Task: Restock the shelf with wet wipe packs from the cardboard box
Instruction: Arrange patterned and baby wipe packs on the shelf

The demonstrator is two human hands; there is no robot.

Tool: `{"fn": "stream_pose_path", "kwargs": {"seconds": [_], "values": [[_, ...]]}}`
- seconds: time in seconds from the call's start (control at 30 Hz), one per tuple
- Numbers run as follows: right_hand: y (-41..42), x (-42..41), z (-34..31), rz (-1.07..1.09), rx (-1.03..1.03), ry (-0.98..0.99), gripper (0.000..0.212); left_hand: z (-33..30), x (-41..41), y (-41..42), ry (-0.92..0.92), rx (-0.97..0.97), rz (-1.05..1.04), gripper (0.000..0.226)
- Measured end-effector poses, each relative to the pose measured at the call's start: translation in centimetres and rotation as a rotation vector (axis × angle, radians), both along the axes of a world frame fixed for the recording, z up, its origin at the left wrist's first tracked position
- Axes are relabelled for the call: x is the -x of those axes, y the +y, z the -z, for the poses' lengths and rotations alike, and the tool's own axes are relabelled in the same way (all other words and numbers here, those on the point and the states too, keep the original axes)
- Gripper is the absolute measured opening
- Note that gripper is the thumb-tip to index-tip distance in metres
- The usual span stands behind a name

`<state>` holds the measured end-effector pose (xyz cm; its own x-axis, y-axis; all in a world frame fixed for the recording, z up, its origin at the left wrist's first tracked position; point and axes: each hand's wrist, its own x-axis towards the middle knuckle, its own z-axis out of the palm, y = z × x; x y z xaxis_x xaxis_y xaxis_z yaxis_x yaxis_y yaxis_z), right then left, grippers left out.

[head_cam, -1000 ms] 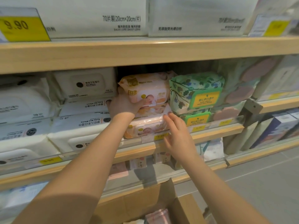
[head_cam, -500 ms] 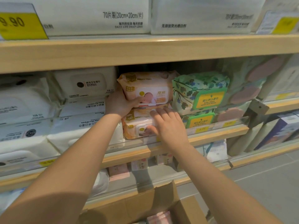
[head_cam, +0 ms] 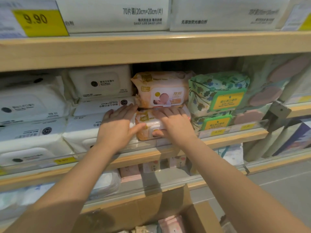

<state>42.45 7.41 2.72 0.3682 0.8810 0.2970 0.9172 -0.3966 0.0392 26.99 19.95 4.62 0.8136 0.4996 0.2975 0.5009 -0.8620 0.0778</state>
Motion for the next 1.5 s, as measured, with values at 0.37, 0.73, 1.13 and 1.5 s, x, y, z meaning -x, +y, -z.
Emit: {"fn": "stream_pose_path", "kwargs": {"seconds": [0.37,0.73,1.13,1.5], "values": [[0.3,-0.1,-1.3,-0.046,-0.122,-0.231,0.057,0.0,-1.5,-0.1,-0.012,-0.013,-0.008,0.058],[-0.1,0.6,-0.4,-0.049,-0.142,-0.152,0.048,0.5,-2.0,-0.3,-0.01,-0.084,0.007,0.045],[-1.6,1.4,-2.1,0.058,-0.333,0.132,0.067,-1.3,-3.9,-1.4,-0.263,0.314,-0.111,0.07],[-1.1,0.9,-2.7,0.11,-0.284,0.267,0.07,-1.0,-5.5,-0.9,-0.037,0.201,-0.159,0.071]]}}
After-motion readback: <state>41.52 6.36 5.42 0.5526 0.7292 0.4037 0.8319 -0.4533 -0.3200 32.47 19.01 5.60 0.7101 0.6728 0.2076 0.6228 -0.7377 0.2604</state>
